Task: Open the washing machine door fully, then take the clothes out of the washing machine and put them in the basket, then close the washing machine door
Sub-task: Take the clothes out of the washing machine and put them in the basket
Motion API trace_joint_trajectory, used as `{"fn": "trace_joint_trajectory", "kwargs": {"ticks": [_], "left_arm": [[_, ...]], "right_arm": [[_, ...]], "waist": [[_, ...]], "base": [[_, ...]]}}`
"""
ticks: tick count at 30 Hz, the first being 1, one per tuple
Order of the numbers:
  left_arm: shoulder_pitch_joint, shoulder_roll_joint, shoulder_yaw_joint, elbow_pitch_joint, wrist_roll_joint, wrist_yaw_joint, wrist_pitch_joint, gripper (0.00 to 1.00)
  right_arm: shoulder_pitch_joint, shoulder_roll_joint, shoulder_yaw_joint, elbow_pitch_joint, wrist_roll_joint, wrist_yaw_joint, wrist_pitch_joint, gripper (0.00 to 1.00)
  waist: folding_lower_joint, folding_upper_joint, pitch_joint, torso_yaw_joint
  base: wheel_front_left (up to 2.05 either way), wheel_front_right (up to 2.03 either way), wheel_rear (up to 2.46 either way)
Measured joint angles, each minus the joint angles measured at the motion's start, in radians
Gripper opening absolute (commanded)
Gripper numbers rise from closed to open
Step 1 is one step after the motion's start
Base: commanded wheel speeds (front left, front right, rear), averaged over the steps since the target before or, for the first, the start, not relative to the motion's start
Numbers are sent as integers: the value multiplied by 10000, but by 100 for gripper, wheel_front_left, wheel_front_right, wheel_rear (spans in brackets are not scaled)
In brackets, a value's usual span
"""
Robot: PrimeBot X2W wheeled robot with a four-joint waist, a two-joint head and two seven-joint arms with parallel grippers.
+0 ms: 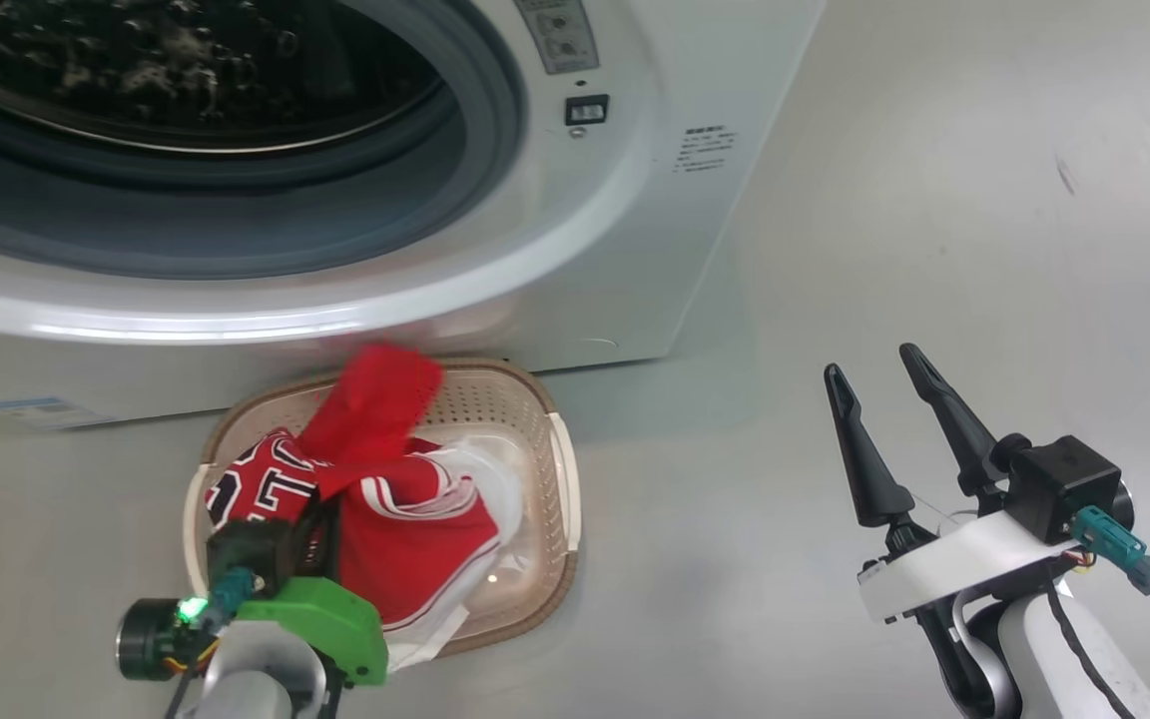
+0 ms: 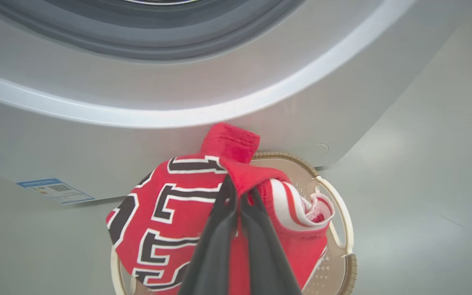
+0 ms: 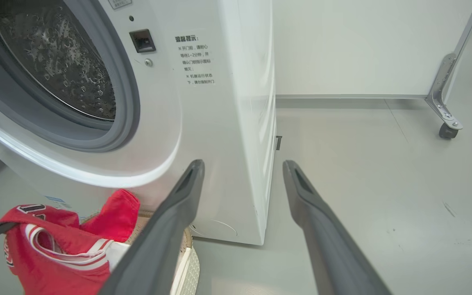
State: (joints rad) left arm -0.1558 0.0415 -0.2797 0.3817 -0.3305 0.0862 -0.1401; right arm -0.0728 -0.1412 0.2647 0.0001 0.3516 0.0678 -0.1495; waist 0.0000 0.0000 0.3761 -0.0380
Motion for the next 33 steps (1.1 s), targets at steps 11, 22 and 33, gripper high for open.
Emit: {"fn": "trace_joint_trajectory", "kwargs": {"ticks": [11,22,33], "left_arm": [[-1436,364,556,1996,-190,13,587,0],[-2246,359,621,3822,-424,6,1271,100],[-2625,272,790,4487,-598,-174,706,100]], "right_arm": [[-400,188,71,23,167,31,-140,100],[-634,253,-63,280,257,94,-422,100],[-763,245,-261,537,257,100,-587,100]], "waist": [[0,0,767,-1063],[0,0,1430,-1780],[0,0,1454,-1623]], "base": [[0,0,0],[0,0,0],[0,0,0]]}}
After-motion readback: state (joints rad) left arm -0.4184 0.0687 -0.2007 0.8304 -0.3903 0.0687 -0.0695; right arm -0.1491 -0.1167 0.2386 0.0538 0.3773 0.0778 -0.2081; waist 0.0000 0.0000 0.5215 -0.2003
